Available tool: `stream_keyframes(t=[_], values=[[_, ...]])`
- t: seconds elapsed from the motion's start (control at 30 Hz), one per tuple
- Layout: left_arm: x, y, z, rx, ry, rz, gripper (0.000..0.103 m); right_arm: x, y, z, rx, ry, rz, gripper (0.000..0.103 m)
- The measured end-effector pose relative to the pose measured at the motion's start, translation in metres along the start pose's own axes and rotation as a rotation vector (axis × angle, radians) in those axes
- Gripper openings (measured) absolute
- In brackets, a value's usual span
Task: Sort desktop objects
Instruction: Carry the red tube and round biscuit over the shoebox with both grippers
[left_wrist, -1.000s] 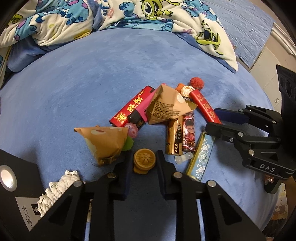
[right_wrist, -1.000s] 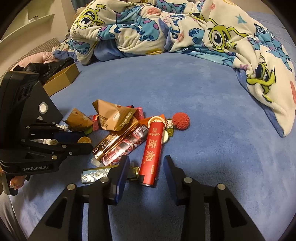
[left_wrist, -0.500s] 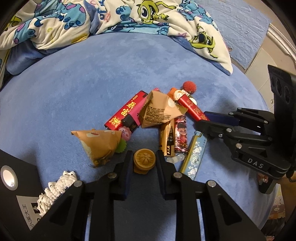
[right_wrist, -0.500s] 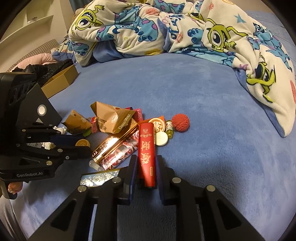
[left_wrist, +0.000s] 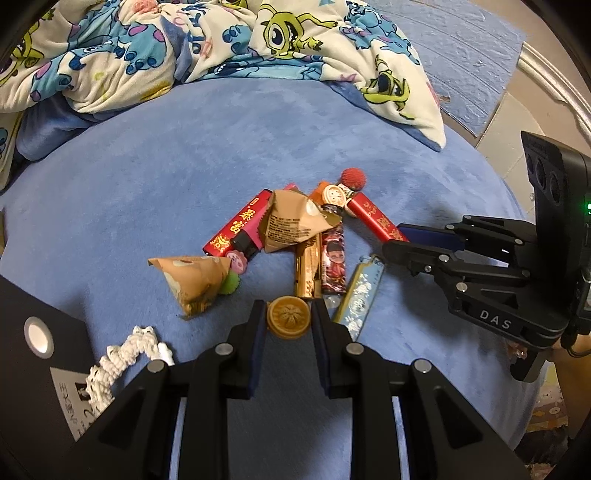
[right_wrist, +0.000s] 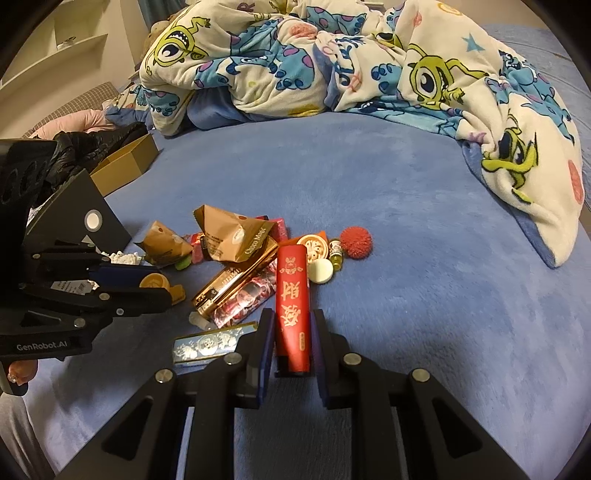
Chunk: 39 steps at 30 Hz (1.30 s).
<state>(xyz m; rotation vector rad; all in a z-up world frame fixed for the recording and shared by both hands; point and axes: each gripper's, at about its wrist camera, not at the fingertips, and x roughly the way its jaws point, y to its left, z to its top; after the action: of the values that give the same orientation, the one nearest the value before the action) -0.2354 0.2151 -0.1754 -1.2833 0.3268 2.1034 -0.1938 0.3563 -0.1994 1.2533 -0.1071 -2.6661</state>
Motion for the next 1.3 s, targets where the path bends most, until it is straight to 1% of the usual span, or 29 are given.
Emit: stream_keyframes(t=[0.4, 0.7, 0.87, 1.3], values=[[-0.032, -0.008, -0.012, -0.017, 0.002, -0.004, 0.024, -0.026, 0.014, -0.002, 0.003, -0.018, 0.009, 0.019], [-0.069, -0.011, -0.024, -0.035, -0.006, 0.004, 0.024, -0.056, 0.037, -0.004, -0.008, -0.02, 0.014, 0.019], [-0.089, -0.006, -0.032, -0.061, -0.008, 0.003, 0.024, -0.075, 0.049, -0.003, -0.01, -0.024, 0.016, 0.019], [-0.145, 0.004, -0.05, -0.101, -0.051, 0.023, 0.024, -0.116, 0.091, -0.003, -0.038, -0.022, 0.016, 0.019]])
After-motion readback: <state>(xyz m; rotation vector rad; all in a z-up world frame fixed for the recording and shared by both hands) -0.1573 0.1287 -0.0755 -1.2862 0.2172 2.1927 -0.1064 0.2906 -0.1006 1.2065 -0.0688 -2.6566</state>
